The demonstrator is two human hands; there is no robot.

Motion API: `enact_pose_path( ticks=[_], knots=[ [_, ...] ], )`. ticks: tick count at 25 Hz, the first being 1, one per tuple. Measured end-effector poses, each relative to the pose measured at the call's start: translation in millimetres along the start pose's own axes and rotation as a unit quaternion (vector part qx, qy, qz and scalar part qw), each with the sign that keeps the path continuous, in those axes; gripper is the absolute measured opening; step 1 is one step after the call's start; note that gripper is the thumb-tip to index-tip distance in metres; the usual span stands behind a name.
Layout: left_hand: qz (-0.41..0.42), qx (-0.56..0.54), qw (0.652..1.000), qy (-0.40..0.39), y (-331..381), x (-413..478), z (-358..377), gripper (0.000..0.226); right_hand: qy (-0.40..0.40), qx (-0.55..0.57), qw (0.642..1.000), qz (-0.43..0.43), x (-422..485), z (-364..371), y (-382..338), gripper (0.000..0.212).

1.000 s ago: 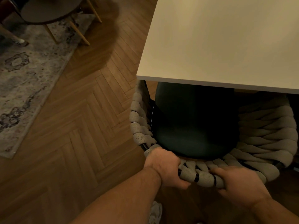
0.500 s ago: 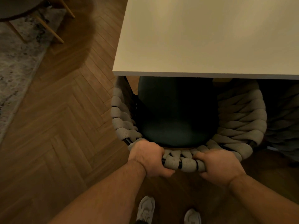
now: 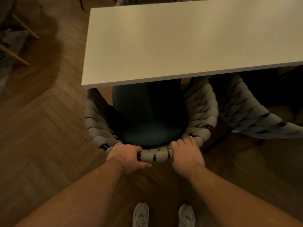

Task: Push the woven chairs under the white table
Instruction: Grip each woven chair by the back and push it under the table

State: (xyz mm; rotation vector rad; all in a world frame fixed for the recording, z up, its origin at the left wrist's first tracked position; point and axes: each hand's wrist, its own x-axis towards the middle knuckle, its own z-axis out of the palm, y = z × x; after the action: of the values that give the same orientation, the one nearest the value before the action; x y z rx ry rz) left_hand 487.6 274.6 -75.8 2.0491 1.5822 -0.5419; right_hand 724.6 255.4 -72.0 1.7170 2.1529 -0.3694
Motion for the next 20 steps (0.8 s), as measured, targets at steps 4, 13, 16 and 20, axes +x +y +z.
enact_pose_path(
  ticks=[4, 13, 16, 20],
  knots=[
    [-0.046, 0.005, 0.999, -0.007, 20.6, -9.8, -1.4, 0.045, -0.047, 0.069, 0.996, 0.027, -46.2, -18.5, 3.3, 0.084],
    [-0.018, -0.04, 0.999, 0.02, 71.7, -87.0, -47.2, 0.028, -0.035, 0.208, 0.948, 0.239, -197.9, -69.5, 61.5, 0.058],
    [0.035, -0.034, 0.998, 0.043, 111.1, -104.7, -67.2, 0.023, 0.007, 0.245, 0.928, 0.281, -242.3, -75.5, 87.1, 0.06],
    [0.081, -0.056, 0.992, 0.081, 183.8, -113.0, -90.9, 0.025, 0.057, 0.279, 0.904, 0.319, -288.6, -81.1, 137.8, 0.058]
  ],
)
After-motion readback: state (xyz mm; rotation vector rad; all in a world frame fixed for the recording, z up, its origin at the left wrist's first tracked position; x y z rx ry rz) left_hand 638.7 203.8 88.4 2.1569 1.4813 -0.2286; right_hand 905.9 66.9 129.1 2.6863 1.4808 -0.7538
